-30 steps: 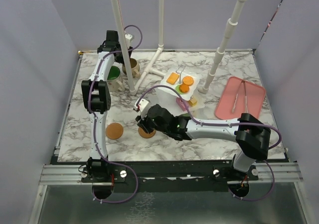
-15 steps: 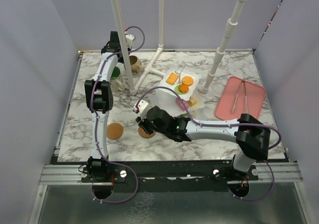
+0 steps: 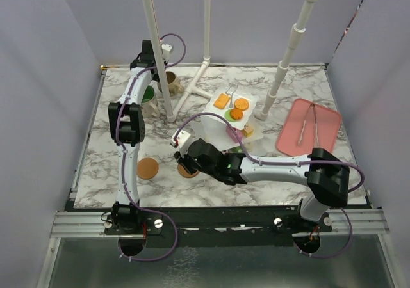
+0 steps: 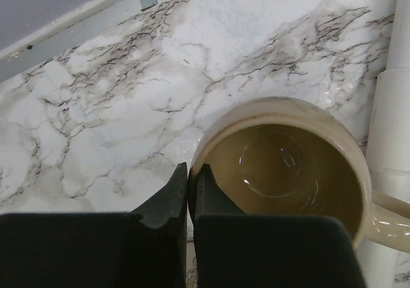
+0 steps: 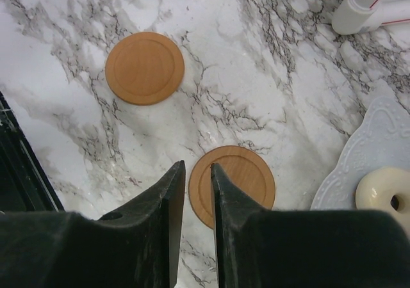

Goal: Serve the afternoon tea
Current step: Pick up the cup at the center of the board, then place the cup on the coaster.

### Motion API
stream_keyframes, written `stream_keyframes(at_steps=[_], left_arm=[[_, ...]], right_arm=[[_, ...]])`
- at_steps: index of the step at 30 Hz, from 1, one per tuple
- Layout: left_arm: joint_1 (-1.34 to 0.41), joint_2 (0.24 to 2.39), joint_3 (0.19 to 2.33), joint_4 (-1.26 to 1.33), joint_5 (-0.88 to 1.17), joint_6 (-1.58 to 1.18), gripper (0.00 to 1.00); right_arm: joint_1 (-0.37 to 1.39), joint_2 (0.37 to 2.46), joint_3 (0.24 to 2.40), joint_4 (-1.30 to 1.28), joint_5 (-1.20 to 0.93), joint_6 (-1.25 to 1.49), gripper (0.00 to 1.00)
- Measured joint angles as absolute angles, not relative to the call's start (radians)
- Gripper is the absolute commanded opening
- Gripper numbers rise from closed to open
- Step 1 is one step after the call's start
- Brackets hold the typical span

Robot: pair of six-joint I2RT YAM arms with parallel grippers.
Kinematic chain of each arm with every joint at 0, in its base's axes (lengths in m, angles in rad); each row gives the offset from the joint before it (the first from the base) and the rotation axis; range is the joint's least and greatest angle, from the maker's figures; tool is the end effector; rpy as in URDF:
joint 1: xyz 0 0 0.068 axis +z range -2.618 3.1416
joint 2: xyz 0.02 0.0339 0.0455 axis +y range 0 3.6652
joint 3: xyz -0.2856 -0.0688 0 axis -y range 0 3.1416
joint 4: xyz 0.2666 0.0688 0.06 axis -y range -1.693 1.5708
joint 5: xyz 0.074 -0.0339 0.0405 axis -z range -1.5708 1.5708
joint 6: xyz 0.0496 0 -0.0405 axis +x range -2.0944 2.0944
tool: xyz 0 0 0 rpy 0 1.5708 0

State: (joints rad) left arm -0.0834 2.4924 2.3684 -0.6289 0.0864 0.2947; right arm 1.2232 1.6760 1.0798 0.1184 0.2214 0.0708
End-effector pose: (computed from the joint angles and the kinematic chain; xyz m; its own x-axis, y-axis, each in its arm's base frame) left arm 0.6071 -0.0550 0.2283 -0.6097 0.3413 -0.7154 0.3374 0.9284 0.1555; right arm 0.1509 0.3846 0.2412 -0.2164 -0.3948 -0.8929 -0.8376 0.5450 -0.0379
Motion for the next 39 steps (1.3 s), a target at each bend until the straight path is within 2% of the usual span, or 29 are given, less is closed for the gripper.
stream_keyframes(at_steps=[5, 17, 22, 29, 33, 39], left_arm=[[-0.051, 2.455, 2.354, -0.632, 0.073, 0.297, 0.0], [0.068, 2.195, 2.32, -0.628, 0.031, 0.298, 0.0], [0.093, 2.059, 2.201, -0.625, 0.038, 0.329, 0.0], [0.171, 1.732, 1.793, -0.654, 0.123, 0.456, 0.0], [0.189, 1.508, 1.539, -0.707, 0.14, 0.55, 0.0], [0.176, 1.312, 1.385, -0.802, 0.217, 0.604, 0.0]], right_arm=[[1.238, 1.647, 1.08, 0.12, 0.236, 0.071, 0.25], [1.277, 1.603, 1.058, 0.133, 0.265, 0.067, 0.24], [1.281, 1.568, 1.053, 0.134, 0.268, 0.067, 0.25], [1.282, 1.526, 1.071, 0.121, 0.253, 0.06, 0.36], [1.282, 1.529, 1.145, 0.082, 0.236, 0.043, 0.52], [1.282, 1.578, 1.274, 0.057, 0.211, 0.01, 0.6]])
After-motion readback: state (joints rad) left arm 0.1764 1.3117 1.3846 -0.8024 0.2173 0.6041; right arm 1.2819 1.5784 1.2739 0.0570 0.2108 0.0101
